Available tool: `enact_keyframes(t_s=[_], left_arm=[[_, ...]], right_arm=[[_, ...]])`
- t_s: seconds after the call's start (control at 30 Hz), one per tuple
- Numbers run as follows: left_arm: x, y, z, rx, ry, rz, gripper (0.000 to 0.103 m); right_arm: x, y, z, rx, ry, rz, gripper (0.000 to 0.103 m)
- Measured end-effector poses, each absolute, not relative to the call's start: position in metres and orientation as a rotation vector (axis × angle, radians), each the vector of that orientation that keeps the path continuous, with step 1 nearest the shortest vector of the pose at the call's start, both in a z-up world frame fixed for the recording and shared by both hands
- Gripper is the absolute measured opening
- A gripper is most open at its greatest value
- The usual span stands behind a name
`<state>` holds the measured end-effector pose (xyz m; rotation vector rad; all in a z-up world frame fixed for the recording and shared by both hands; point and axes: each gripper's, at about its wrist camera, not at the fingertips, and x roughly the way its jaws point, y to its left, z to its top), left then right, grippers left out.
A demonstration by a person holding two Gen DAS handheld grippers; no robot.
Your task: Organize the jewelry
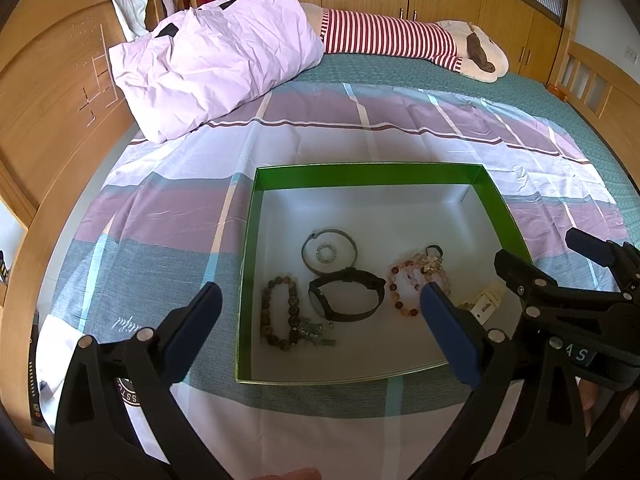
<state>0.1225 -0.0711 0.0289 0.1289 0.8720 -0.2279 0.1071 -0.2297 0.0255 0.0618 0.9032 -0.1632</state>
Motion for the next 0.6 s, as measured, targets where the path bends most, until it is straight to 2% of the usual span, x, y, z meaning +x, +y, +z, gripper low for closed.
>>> enact_keyframes(t_s=[0.6], left_arm=[[0.1239,-0.0721,0.0265,0.124,0.885,-0.225,0.101]], right_arm=[[0.1074,-0.2312,0.0236,0.054,0.909,-0.164,0.098]])
